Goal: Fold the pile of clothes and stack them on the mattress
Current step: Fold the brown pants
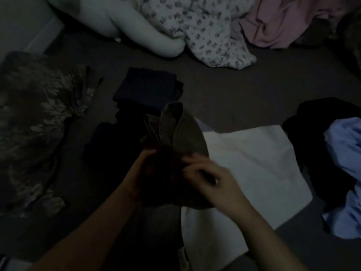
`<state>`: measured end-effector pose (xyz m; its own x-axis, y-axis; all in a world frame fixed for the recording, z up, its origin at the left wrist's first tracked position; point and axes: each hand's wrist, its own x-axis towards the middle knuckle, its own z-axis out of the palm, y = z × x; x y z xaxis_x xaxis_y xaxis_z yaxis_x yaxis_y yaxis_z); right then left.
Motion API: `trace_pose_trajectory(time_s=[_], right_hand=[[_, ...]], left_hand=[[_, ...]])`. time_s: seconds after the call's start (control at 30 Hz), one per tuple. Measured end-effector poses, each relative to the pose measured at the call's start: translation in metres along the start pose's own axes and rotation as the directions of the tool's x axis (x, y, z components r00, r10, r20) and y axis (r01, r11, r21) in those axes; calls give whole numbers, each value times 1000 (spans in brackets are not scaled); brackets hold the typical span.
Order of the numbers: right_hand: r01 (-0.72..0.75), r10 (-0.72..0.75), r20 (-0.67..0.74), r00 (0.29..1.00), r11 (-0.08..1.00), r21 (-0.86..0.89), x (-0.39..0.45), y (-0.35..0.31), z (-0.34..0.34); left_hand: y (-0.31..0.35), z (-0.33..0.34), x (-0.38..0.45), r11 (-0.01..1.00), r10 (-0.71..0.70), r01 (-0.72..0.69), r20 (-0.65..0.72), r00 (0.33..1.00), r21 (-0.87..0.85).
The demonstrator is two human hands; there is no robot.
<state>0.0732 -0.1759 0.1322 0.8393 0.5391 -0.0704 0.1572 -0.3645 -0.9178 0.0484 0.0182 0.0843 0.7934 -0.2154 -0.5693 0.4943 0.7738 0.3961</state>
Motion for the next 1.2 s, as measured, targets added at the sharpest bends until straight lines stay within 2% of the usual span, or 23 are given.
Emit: trace_pose_trajectory(time_s=[0.03, 0.07, 0.13, 0.17, 0.2, 0.3, 0.37, 0.43, 0.5, 0.53, 0.6, 0.63, 0.67, 0.7, 0.73, 0.8, 0.87, 0.93, 1.0, 1.03, 1.1, 1.13, 1.2], right_hand=[[-155, 185, -159, 970, 971, 180, 6, 11, -1], [-298, 361, -201, 911, 911, 283, 12, 19, -2], [-501, 552, 7, 834, 752, 428, 22, 33, 9], [-524, 549, 97, 830, 707, 475, 27, 37, 18], [-490, 507, 109, 855, 720, 491, 31, 39, 28], [-344, 398, -48, 916, 842, 415, 47, 40, 49], [-326, 375, -160, 913, 907, 265, 60, 57, 65], [-371, 355, -186, 916, 927, -61, 66, 85, 89], [-387, 377, -100, 921, 849, -361, 67, 111, 117], [-373, 376, -88, 923, 810, -453, 66, 120, 129], [-289, 273, -116, 955, 764, -576, 66, 127, 143], [-214, 191, -105, 976, 752, -623, 67, 126, 145], [-130, 116, -64, 991, 742, -658, 68, 126, 146], [-47, 62, -2, 998, 737, -674, 69, 126, 146], [7, 39, 55, 998, 752, -660, 69, 127, 145], [-33, 103, 119, 988, 875, -482, 69, 121, 140], [-185, 187, -3, 982, 969, -166, 68, 114, 133], [-248, 239, -233, 943, 969, -10, 67, 107, 127], [-290, 267, -363, 893, 957, -10, 63, 108, 130], [-309, 274, -403, 873, 951, -23, 62, 108, 132], [-304, 210, -476, 854, 944, -129, 63, 108, 135], [-268, 127, -487, 864, 935, -233, 65, 108, 136], [-158, -27, -360, 932, 867, -472, 72, 117, 139]], left_hand=[[-2, -14, 1, 999, 36, -33, -73, 997, 44], [-2, -26, 2, 994, 86, -71, -179, 980, 88], [2, -35, 2, 996, 61, -49, -155, 986, 79], [6, -40, 4, 994, 71, -57, -156, 985, 94], [12, -41, 5, 990, 83, -64, -154, 985, 126], [36, -48, 22, 977, 69, -17, -238, 969, 214], [52, -60, 44, 906, 139, 6, -311, 940, 423], [56, -75, 65, 804, 160, 132, -425, 891, 579], [44, -86, 70, 637, 302, 184, -462, 834, 748], [32, -88, 64, 463, 399, 181, -387, 831, 867], [7, -84, 47, 1, 549, 205, -173, 818, 979], [-3, -86, 42, -155, 592, 181, -56, 804, 971], [-11, -87, 39, -236, 611, 148, 28, 791, 960], [-15, -89, 39, -247, 609, 130, 49, 791, 960], [-17, -92, 42, -205, 597, 112, 34, 801, 972], [-17, -97, 48, -89, 617, 123, -42, 785, 988], [-18, -98, 53, -10, 691, 178, -122, 713, 984], [-13, -92, 60, 72, 659, 245, -231, 716, 967], [-6, -83, 63, 91, 620, 218, -227, 751, 972], [-4, -80, 61, 82, 644, 155, -171, 746, 984], [-2, -79, 52, -32, 757, 6, 20, 653, 999], [-4, -85, 47, -74, 810, 4, 58, 584, 997], [-11, -104, 42, -39, 850, 164, -53, 525, 986]])
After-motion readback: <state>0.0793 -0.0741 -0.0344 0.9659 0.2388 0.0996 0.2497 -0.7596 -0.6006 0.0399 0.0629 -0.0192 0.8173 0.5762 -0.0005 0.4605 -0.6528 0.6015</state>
